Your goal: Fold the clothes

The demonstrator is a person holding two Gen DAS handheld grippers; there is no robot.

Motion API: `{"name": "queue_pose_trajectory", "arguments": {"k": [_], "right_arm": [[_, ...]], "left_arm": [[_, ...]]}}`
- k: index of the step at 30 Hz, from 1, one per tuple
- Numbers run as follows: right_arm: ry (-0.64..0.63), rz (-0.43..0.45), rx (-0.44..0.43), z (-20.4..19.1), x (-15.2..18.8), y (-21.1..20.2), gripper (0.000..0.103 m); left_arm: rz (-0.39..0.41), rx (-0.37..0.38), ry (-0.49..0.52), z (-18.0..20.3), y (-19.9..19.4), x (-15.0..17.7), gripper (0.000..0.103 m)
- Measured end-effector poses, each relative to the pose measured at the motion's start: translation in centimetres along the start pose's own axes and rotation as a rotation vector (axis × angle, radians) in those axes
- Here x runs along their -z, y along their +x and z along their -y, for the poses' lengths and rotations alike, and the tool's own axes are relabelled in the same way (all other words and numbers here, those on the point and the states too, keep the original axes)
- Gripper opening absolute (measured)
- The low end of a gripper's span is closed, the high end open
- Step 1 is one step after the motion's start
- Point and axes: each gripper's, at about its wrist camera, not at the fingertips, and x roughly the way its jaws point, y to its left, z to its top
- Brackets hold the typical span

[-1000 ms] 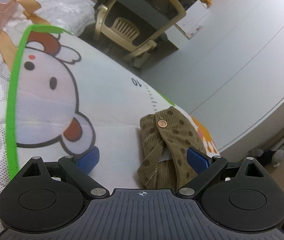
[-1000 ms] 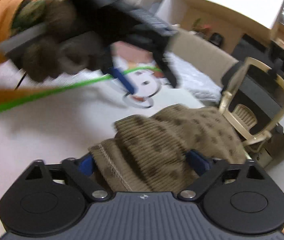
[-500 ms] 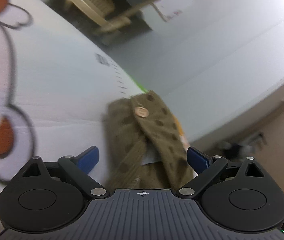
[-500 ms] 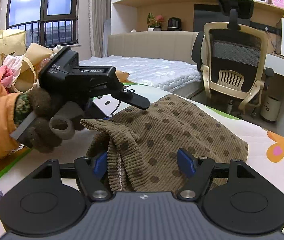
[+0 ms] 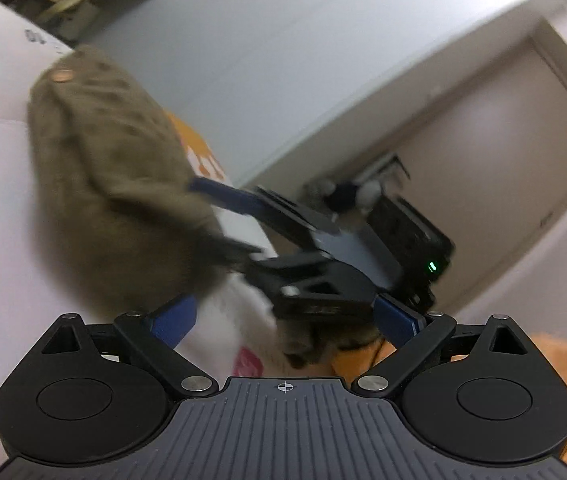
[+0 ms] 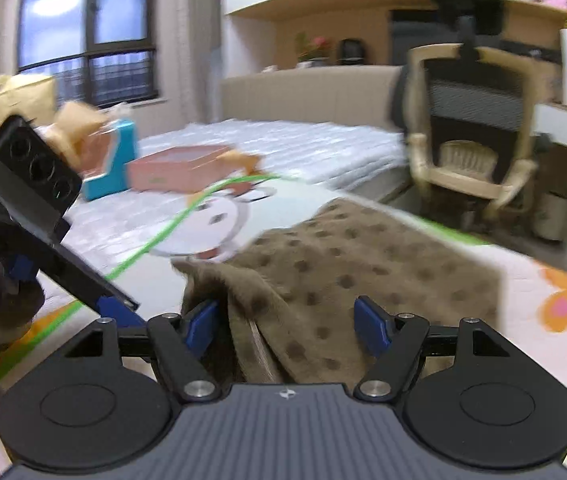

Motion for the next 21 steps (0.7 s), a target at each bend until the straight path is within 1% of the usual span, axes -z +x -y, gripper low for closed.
{"name": "queue_pose_trajectory", "arguments": {"k": [1, 3, 4, 5, 7, 9, 10, 11, 12, 13, 15, 16, 18, 19, 21], "right_arm": [[-0.024, -0.013, -0.018, -0.8, 0.2, 0.4, 0.073], [-0.098, -0.036, -0.024, -2.9, 0.5, 1.4, 0.073], [-0.137, -0.048, -0.027, -3.9, 0.6, 1.8, 0.074], [-0.175, -0.059, -0.029, -4.9, 0.8, 2.3, 0.074], [-0.219, -0.071, -0.041, -6.1, 1.0, 2.4, 0.074], [-0.222, -0.082, -0.082, -6.2, 1.0, 1.6, 0.076], [-0.209, -0.080, -0.101, -5.9, 0.9, 0.9, 0.077], [-0.194, -0.076, -0.119, -5.5, 0.8, 0.0, 0.079], [-0.174, -0.066, -0.119, -4.9, 0.6, -1.0, 0.082], [-0.154, -0.053, -0.113, -4.2, 0.4, -2.0, 0.084], [-0.073, -0.024, -0.067, -1.9, -0.1, -3.9, 0.086], [-0.027, -0.013, -0.040, -0.7, -0.4, -4.7, 0.086], [0.092, 0.006, 0.062, 2.3, -0.9, -5.4, 0.087], [0.149, 0.008, 0.107, 3.7, -0.9, -5.2, 0.087], [0.262, 0.007, 0.190, 6.5, -0.8, -4.4, 0.087]], "left_arm": [[-0.015, -0.021, 0.024, 0.6, -0.3, 0.5, 0.098], [-0.031, -0.068, 0.058, 1.5, -1.3, 1.2, 0.099], [-0.034, -0.092, 0.072, 1.9, -1.8, 1.5, 0.099], [-0.018, -0.116, 0.072, 2.1, -2.5, 1.3, 0.099], [0.047, -0.170, 0.071, 2.7, -3.9, 0.6, 0.100], [0.133, -0.246, 0.055, 2.8, -4.8, -0.8, 0.101], [0.168, -0.301, 0.036, 2.6, -4.8, -1.8, 0.101], [0.186, -0.356, 0.015, 1.9, -4.6, -2.9, 0.101], [0.202, -0.411, -0.007, 1.3, -4.3, -3.9, 0.101], [0.206, -0.469, -0.028, 0.6, -3.4, -4.6, 0.101], [0.191, -0.564, -0.055, -1.2, -1.3, -5.7, 0.101], [0.172, -0.593, -0.058, -1.9, -0.5, -5.7, 0.101], [0.133, -0.651, -0.063, -3.2, 1.0, -5.9, 0.101], [0.114, -0.673, -0.060, -3.8, 1.7, -5.8, 0.101], [0.077, -0.664, -0.011, -3.6, 2.6, -4.8, 0.101]]}}
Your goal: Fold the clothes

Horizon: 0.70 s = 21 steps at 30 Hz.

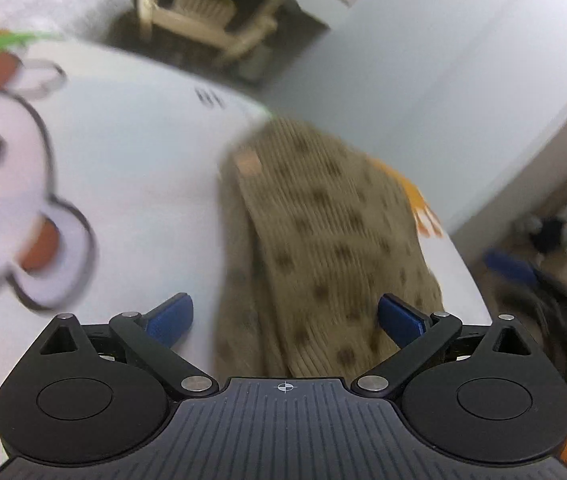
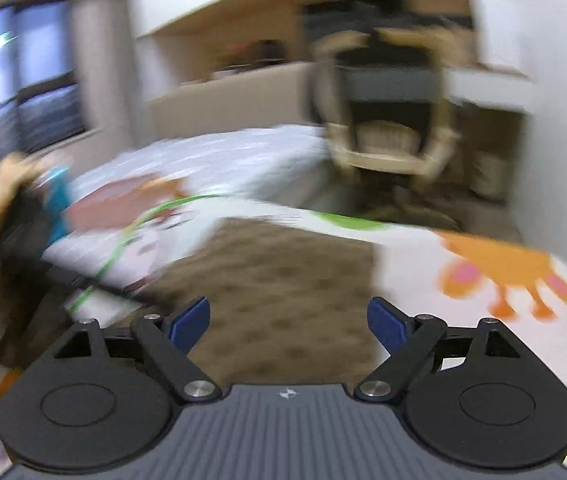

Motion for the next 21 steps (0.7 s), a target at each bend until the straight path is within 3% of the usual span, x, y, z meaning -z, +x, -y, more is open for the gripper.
{"name": "queue_pose_trajectory", "arguments": {"k": [2, 5, 7, 11, 17, 21], "right_arm": [[0.071, -0.038, 0.025, 1.6, 0.2, 2.2, 0.087], [0.045, -0.110, 0.054, 1.4, 1.1, 5.9, 0.080], [0.046, -0.139, 0.027, 0.8, 1.5, 7.6, 0.079], [0.040, -0.137, -0.027, -1.2, 0.9, 9.9, 0.079], [-0.058, -0.140, -0.095, -6.9, -1.6, 15.6, 0.077], [-0.110, -0.126, -0.159, -10.1, -2.3, 18.2, 0.077]], "left_arm": [[-0.007, -0.002, 0.053, 0.6, 0.0, 1.0, 0.101], [-0.004, -0.017, 0.130, 1.5, -0.6, 2.5, 0.100], [0.021, -0.037, 0.155, 1.5, -1.1, 3.1, 0.089], [0.080, -0.034, 0.122, -0.3, -2.8, 3.4, 0.074], [0.154, -0.113, -0.016, -5.3, -5.5, 1.8, 0.071], [0.167, -0.156, -0.042, -7.2, -8.2, 1.8, 0.072]]}}
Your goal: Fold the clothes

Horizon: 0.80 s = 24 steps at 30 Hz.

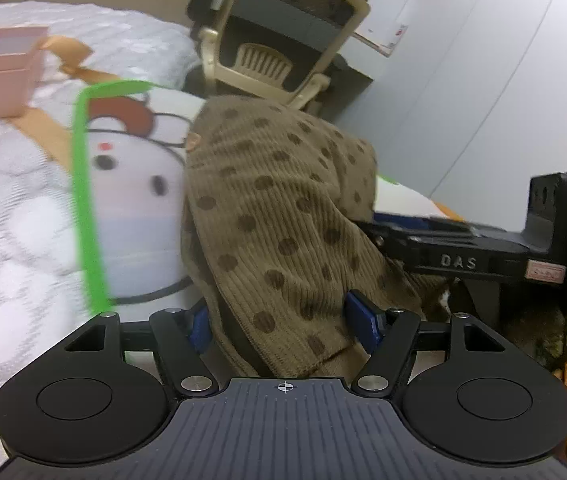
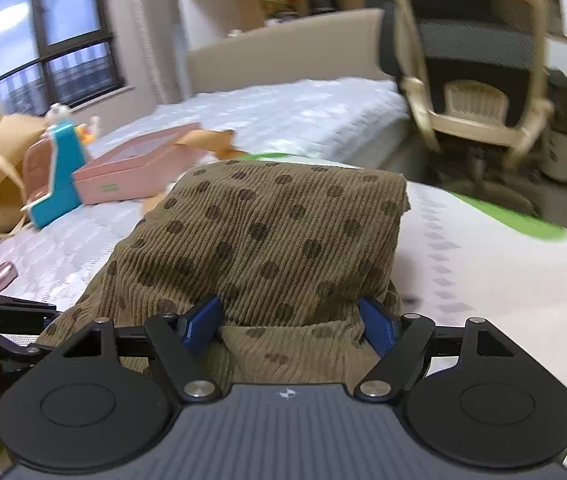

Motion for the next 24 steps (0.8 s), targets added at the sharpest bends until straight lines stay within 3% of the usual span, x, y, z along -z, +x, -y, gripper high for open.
{"name": "queue_pose_trajectory", "arguments": {"k": [5, 6, 10, 13, 15, 17, 19, 21, 24], "right_arm": [[-0.039, -0.017, -0.025, 0.4, -0.3, -1.0, 0.078], [-0.044, -0.020, -0.017, 0.8, -0.5, -1.6, 0.079], [-0.129, 0.042, 0.049, 0.4, -1.2, -4.3, 0.079], [-0.188, 0.076, -0.044, -2.1, -0.7, -5.4, 0.080], [-0.200, 0.041, -0.126, -3.9, 0.4, -5.1, 0.080], [-0.217, -0.052, -0.177, -5.4, 2.2, -4.2, 0.083], [-0.298, -0.061, -0.141, -6.7, 4.0, -4.3, 0.083], [-0.331, -0.077, -0.156, -6.6, 4.2, -5.6, 0.083], [-0.322, -0.072, -0.188, -4.9, 3.3, -8.0, 0.084]], "left_arm": [[-0.014, 0.027, 0.069, 0.0, -2.0, 0.1, 0.082], [0.013, 0.028, 0.057, -0.3, -2.2, -0.6, 0.087], [0.121, 0.034, 0.006, -1.1, -2.8, -3.4, 0.087], [0.178, 0.085, -0.063, -1.6, -0.9, -6.0, 0.088], [0.161, 0.085, -0.097, -1.7, 1.3, -7.1, 0.090], [0.114, 0.012, -0.116, -2.3, 3.6, -7.4, 0.090], [0.074, -0.060, -0.123, -2.7, 5.2, -7.4, 0.090], [0.080, -0.041, -0.151, -3.3, 4.6, -6.6, 0.091], [0.093, -0.069, -0.112, -2.6, 2.7, -4.8, 0.094]]}}
